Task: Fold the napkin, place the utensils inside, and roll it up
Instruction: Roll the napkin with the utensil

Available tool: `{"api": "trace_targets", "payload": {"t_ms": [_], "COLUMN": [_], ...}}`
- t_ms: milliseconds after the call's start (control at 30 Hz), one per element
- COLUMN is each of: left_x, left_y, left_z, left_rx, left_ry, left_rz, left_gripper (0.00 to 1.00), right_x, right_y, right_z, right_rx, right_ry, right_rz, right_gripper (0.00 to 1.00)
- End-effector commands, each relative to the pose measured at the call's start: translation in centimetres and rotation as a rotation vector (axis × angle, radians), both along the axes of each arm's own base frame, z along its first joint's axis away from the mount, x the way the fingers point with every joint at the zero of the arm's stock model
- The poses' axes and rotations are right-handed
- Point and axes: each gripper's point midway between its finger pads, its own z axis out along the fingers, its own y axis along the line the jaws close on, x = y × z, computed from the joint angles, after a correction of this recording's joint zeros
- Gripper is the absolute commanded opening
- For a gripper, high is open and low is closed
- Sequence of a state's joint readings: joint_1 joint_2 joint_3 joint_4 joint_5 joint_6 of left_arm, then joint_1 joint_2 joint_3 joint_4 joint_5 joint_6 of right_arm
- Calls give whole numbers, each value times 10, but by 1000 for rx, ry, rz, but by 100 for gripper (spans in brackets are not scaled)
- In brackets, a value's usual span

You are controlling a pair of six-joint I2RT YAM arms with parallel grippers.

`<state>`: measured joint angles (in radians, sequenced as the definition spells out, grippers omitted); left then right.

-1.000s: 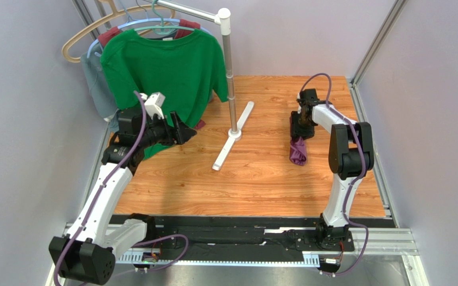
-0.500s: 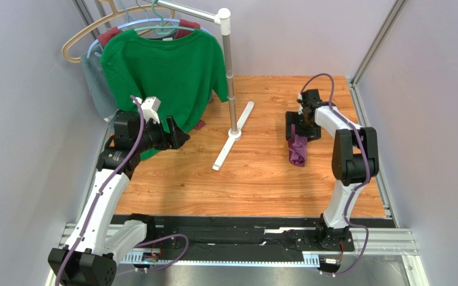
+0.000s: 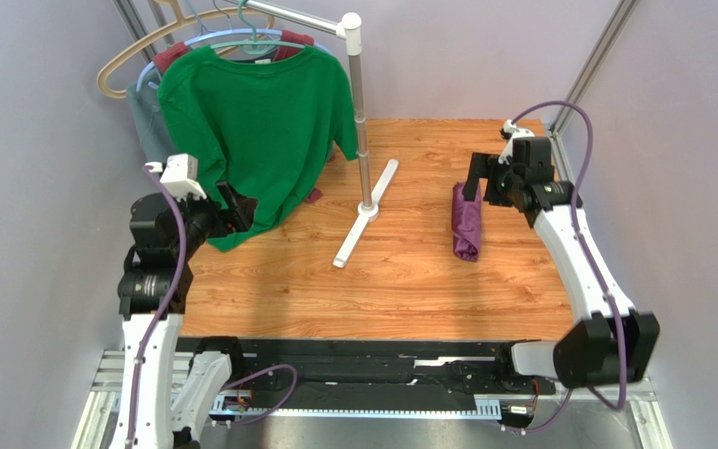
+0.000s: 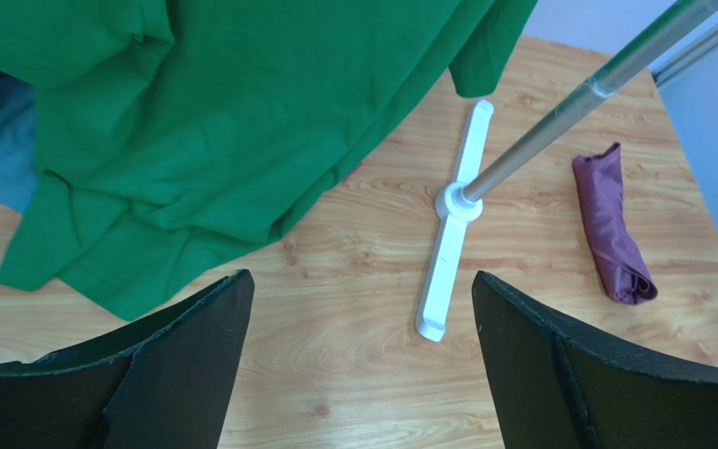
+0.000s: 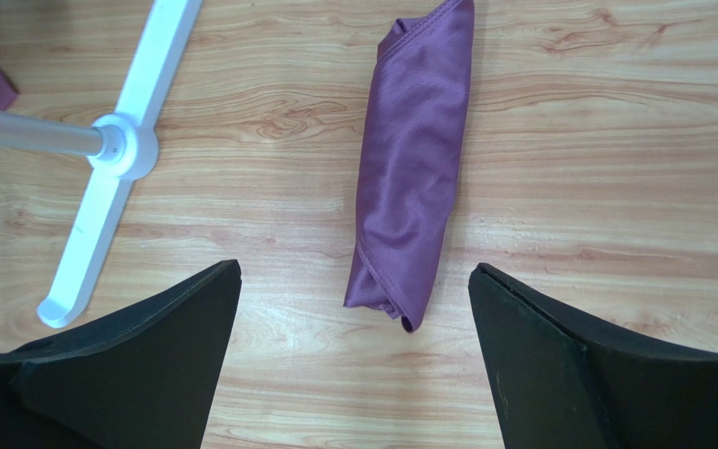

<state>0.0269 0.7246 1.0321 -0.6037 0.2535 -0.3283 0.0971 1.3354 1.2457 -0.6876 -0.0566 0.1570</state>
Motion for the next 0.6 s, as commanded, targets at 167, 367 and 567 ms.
{"api": "trace_targets", "payload": {"t_ms": [167,367,567], "left_x": [-36,-31,-30], "left_y": [19,23,24], "left_z": [23,1,-5], "left_rx": [97,101,101], "left_ry": [-187,-185,-172], "left_rz": [82,105,106], "left_gripper": [99,99,99], "right_x": [-38,-52,-53], "right_y": [-17,-28,-30], "right_z": [54,66,70], "right_rx": [20,-3,-4], "right_ry": [-353,-440,-459], "right_rz": [-97,-138,-149], "right_gripper": [97,97,97]}}
